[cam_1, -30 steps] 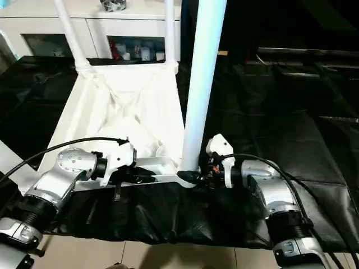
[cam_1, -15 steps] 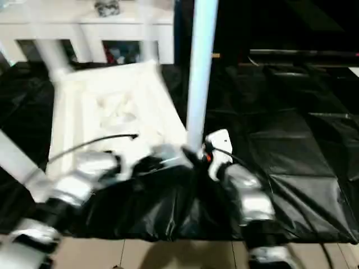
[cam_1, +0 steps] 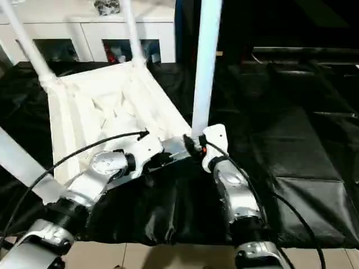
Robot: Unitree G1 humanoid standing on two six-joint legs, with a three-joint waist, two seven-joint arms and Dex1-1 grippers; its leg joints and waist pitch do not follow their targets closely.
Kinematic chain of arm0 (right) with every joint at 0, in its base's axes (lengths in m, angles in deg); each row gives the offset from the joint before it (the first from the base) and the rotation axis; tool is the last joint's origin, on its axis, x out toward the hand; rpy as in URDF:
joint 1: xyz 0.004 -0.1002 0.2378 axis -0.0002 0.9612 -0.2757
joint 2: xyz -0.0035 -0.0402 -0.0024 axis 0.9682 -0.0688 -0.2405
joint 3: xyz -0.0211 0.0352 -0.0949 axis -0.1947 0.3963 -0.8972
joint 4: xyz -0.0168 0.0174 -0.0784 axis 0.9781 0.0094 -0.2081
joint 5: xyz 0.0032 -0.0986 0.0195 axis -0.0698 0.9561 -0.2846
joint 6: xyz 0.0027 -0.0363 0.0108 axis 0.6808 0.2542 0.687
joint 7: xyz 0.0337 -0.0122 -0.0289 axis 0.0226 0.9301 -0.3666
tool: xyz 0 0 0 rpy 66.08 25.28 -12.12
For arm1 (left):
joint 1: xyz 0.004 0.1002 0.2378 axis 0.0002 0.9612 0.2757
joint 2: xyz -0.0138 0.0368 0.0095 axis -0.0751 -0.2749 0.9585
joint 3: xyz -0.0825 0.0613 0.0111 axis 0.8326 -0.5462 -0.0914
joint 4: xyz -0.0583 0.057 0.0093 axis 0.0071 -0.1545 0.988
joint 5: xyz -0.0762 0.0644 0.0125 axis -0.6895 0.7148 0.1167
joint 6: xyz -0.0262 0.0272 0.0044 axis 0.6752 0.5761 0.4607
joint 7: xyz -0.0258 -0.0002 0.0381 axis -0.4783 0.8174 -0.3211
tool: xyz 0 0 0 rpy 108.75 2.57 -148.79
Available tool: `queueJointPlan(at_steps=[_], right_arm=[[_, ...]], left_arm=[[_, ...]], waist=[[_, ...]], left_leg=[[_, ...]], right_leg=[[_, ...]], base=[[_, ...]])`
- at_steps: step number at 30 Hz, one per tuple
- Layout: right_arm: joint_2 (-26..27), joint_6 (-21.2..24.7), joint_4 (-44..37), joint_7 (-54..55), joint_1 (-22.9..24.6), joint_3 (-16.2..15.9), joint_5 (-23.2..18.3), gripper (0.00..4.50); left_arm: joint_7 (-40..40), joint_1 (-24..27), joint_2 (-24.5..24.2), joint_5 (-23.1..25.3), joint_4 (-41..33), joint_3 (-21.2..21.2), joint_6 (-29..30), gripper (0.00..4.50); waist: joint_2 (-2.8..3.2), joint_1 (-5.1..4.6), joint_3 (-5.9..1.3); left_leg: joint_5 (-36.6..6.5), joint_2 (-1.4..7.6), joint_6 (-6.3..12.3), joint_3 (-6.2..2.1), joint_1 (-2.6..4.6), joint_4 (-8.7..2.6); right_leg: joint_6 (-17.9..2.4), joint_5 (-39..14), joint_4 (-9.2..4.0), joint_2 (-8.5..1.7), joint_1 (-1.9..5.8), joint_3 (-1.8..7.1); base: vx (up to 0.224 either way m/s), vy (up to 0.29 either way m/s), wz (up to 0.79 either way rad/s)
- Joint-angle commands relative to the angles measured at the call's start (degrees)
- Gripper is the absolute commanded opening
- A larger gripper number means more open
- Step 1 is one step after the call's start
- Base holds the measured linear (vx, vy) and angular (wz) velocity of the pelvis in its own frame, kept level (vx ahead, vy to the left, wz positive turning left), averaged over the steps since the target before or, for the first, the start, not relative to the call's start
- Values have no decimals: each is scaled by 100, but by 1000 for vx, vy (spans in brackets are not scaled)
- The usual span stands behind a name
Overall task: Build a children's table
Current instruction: Rotate leg to tighten
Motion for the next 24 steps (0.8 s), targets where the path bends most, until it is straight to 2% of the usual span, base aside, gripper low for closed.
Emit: queueJointPlan(at_steps=[1,4,6,11,13,15,17,19,24], right_arm=[[-108,-52,-60,-439,18,-134,-66,379],[-282,13,-124,-834,25,-146,-199,379],[-594,94,-294,-1676,39,-249,-467,379],[-996,119,-340,-2629,18,-457,-580,379],[-1142,135,-333,-2997,-3,-529,-611,364],[-1212,167,-311,-3210,-33,-555,-641,342],[-1308,166,-300,-3442,-59,-635,-660,335],[-1386,164,-281,-3609,-80,-712,-670,318],[-1468,192,-179,-3960,-166,-796,-693,271]], left_arm=[[-387,64,-20,-260,-163,-161,-298,0],[-565,93,-151,-330,-214,-116,-318,0],[-992,166,-380,-489,-362,-94,-270,0],[-1268,173,-670,-494,-333,-95,-345,0],[-1418,162,-804,-502,-283,-98,-401,0],[-1507,138,-896,-503,-223,-99,-462,0],[-1563,98,-975,-526,-154,-83,-499,0],[-1609,67,-1031,-547,-116,-77,-514,0],[-1722,-12,-1139,-566,19,-70,-603,0]], waist=[[-64,10,-333],[-68,33,-317],[-78,32,-316],[-79,36,-324],[-108,35,-323],[-86,47,-319],[-92,49,-316],[-128,49,-313],[-136,64,-305]], left_leg=[[-520,157,570,-16,-18,-297],[-578,165,609,-14,-27,-298],[-663,161,607,-12,-27,-297],[-597,175,670,-11,-22,-271],[-625,183,682,-7,-29,-269],[-630,187,658,-8,-23,-268],[-643,197,634,-6,-14,-271],[-643,193,626,-1,-15,-269],[-668,191,592,2,-14,-265]], right_leg=[[-1431,153,-350,-288,323,195],[-1464,115,-350,-298,330,191],[-1463,42,-355,-297,339,186],[-1545,229,-316,-288,331,181],[-1566,183,-319,-290,339,175],[-1589,144,-312,-291,331,175],[-1614,162,-306,-294,323,176],[-1634,164,-305,-291,329,177],[-1620,-18,-310,-301,323,180]], base=[[0,0,0],[0,0,0],[0,0,0],[0,0,0],[0,0,0],[0,0,0],[0,0,0],[0,0,0],[0,0,0]])
